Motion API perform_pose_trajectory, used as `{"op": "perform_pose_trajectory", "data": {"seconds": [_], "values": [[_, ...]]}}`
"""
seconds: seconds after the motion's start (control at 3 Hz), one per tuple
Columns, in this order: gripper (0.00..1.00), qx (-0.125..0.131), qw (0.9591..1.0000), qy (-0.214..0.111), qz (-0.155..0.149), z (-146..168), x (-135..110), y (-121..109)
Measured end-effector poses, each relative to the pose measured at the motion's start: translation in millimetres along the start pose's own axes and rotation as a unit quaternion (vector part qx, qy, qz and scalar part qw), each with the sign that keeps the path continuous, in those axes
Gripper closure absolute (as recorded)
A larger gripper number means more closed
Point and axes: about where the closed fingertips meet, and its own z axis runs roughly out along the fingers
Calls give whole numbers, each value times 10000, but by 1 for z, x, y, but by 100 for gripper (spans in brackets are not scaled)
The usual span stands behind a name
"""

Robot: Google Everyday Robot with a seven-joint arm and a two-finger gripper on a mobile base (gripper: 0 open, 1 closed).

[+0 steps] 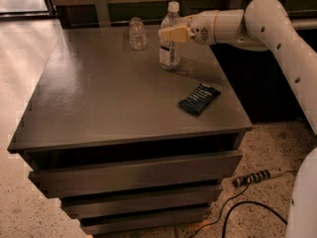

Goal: Knock blue plastic bottle over

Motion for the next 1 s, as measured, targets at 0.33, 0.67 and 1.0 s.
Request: {"op": "perform_pose_trajectory", "data": {"seconds": [0.33,0.67,1.0], "values": [[83,-66,9997,-207,136,-8,-2,1],[100,-178,9996,163,-138,-12,-26,12],[100,-255,9857,1275,-1073,-22,-43,28]]}}
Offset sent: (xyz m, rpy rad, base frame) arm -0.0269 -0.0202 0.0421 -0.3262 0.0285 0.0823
